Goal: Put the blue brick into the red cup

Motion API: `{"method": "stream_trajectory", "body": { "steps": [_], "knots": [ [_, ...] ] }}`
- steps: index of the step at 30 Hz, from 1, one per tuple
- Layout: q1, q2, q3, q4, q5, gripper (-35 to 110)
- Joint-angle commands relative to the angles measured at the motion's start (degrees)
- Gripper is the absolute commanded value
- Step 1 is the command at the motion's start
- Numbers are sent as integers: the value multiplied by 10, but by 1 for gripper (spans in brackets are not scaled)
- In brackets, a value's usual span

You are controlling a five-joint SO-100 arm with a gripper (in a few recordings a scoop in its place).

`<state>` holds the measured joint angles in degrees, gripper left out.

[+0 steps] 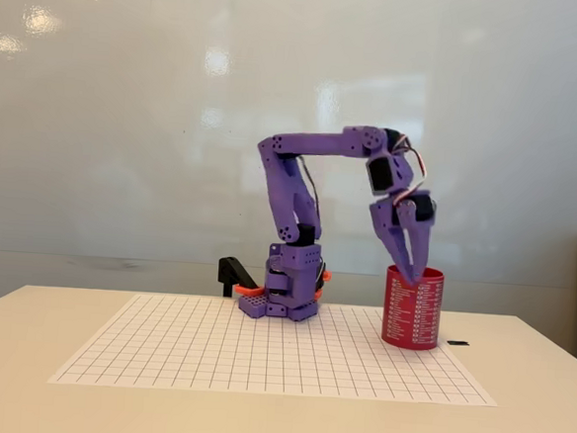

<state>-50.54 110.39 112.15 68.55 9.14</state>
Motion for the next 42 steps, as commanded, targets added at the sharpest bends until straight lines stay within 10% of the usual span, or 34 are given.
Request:
{"method": "stream_trajectory", "body": {
  "steps": [1, 20, 42],
  "knots": [
    [131, -68, -86, -40, 27, -1],
    [486, 294, -104, 42, 37, -1],
    [497, 788, 392, -71, 49, -1]
  ]
}}
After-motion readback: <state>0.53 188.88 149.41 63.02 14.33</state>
